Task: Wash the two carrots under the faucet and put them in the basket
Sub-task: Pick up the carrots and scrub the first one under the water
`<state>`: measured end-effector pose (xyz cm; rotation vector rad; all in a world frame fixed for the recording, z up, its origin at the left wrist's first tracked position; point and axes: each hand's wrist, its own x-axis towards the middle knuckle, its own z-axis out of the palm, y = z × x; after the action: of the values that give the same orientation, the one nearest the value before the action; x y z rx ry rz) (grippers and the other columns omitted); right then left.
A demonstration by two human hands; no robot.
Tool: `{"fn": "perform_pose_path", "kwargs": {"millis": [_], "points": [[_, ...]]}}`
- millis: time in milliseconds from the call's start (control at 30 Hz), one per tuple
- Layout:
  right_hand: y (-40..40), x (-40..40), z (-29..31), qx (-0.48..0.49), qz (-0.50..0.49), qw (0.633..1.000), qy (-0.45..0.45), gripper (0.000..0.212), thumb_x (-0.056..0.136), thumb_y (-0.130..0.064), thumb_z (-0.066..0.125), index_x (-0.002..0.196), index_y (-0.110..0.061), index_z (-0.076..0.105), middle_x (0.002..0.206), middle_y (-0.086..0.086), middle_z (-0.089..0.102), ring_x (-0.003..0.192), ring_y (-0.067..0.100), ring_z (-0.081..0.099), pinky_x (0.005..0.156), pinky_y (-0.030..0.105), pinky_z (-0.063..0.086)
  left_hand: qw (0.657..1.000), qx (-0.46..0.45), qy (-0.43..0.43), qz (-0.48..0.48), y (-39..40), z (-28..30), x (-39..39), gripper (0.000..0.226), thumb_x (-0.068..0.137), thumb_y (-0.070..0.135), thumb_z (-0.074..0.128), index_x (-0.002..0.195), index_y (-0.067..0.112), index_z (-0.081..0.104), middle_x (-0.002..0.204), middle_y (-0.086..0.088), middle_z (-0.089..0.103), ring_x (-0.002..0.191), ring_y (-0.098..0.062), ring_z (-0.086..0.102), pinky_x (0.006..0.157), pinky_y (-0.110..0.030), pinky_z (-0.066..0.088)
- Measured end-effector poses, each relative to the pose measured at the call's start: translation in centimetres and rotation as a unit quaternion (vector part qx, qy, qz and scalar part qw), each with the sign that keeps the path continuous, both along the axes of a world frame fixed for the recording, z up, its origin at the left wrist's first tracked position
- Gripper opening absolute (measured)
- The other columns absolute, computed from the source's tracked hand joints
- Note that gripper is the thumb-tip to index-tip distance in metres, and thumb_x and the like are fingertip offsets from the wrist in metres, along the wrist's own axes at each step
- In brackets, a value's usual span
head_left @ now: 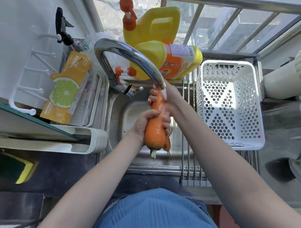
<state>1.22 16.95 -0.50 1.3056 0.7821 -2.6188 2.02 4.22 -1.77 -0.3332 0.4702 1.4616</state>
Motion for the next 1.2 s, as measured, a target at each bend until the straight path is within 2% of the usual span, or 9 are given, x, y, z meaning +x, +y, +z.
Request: {"fn": "perform_pose_path", "kwargs": {"millis": [133,367,533,600,767,867,1033,1133,1200], "points": [[0.5,-0.1,-1.3,0.116,-0.034,0.990,-0.067,0.027,0.098,-0.034,0.044,0.092,-0.008,0.047,0.045,0.006,0.048,0.034,0.018,0.043,0.049,0.028,0.048,0.953,-0.158,0.231,-0.115,1.4,1.6,-1.1,0.020,0.073,0.004,0.068,0.087,0.007,0.054,0.068,-0.006,0.058,0.049,-0.016,0.057,0.051,-0.025,0.052],[-1.1,-2.0,-2.4,0.212,-0.108,0.960,-0.146,0.047,0.096,-0.042,0.037,0.060,-0.013,0.046,0.034,0.002,0.043,0.028,0.017,0.039,0.043,0.023,0.039,0.601,-0.404,0.674,-0.145,2.5,-0.6,0.8,0.015,0.081,0.029,0.056,0.081,0.014,0.059,0.080,-0.005,0.066,0.085,-0.035,0.064,0.065,-0.033,0.042],[-1.8,-1.4,-3.0,0.141,-0.136,0.964,-0.177,0.036,0.091,-0.032,0.041,0.057,-0.017,0.042,0.032,-0.003,0.039,0.030,0.010,0.036,0.043,0.020,0.032,0.462,-0.411,0.781,-0.089,1.4,-0.8,2.2,0.019,0.089,0.027,0.055,0.102,0.015,0.049,0.099,-0.007,0.065,0.089,-0.033,0.062,0.064,-0.034,0.037],[-1.2,-0.7,-2.3,0.140,-0.098,0.972,-0.163,0.032,0.093,-0.023,0.042,0.063,-0.016,0.044,0.034,-0.002,0.044,0.039,0.010,0.042,0.046,0.025,0.038,0.506,-0.374,0.770,-0.104,0.7,-1.1,1.5,0.025,0.084,0.028,0.063,0.103,0.018,0.050,0.097,0.000,0.062,0.085,-0.025,0.060,0.064,-0.032,0.039],[1.1,-0.2,-1.1,0.106,-0.130,0.983,-0.070,0.039,0.095,-0.022,0.048,0.059,-0.016,0.037,0.053,0.002,0.030,0.040,0.017,0.029,0.039,0.021,0.037,0.853,-0.227,0.443,-0.157,-1.1,-0.2,-0.6,0.050,0.052,0.026,0.082,0.096,0.013,0.060,0.083,-0.004,0.067,0.071,-0.020,0.065,0.069,-0.035,0.055],[0.9,0.2,-1.2,0.018,-0.082,0.996,-0.021,0.038,0.096,-0.033,0.047,0.063,-0.017,0.037,0.061,0.001,0.026,0.034,0.017,0.033,0.040,0.023,0.041,0.965,-0.118,0.185,-0.144,-2.8,-0.6,-0.7,0.055,0.047,0.018,0.082,0.096,0.005,0.059,0.076,-0.007,0.064,0.059,-0.017,0.062,0.052,-0.028,0.054],[1.2,0.4,-1.1,-0.034,-0.086,0.996,0.013,0.045,0.088,-0.060,0.050,0.077,-0.017,0.046,0.066,0.001,0.033,0.041,0.015,0.039,0.041,0.024,0.044,0.998,-0.015,-0.025,-0.062,-3.6,-0.7,0.3,0.065,0.052,0.020,0.088,0.104,0.005,0.054,0.075,-0.006,0.060,0.053,-0.011,0.056,0.037,-0.018,0.045],[0.8,0.7,-1.7,0.061,-0.127,0.989,-0.038,0.037,0.090,-0.046,0.058,0.093,-0.010,0.055,0.068,0.004,0.045,0.048,0.015,0.044,0.042,0.023,0.046,0.965,-0.137,0.190,-0.114,-1.9,0.2,-0.4,0.056,0.063,0.017,0.080,0.109,0.003,0.051,0.077,-0.008,0.063,0.050,-0.013,0.057,0.034,-0.019,0.042],[0.4,1.1,-2.3,0.142,-0.129,0.976,-0.101,0.028,0.087,-0.032,0.067,0.092,-0.006,0.059,0.063,0.006,0.053,0.044,0.014,0.050,0.044,0.024,0.046,0.865,-0.252,0.403,-0.160,-0.8,0.4,-0.8,0.047,0.069,0.017,0.078,0.110,0.004,0.056,0.084,-0.013,0.067,0.056,-0.018,0.062,0.045,-0.029,0.050]]}}
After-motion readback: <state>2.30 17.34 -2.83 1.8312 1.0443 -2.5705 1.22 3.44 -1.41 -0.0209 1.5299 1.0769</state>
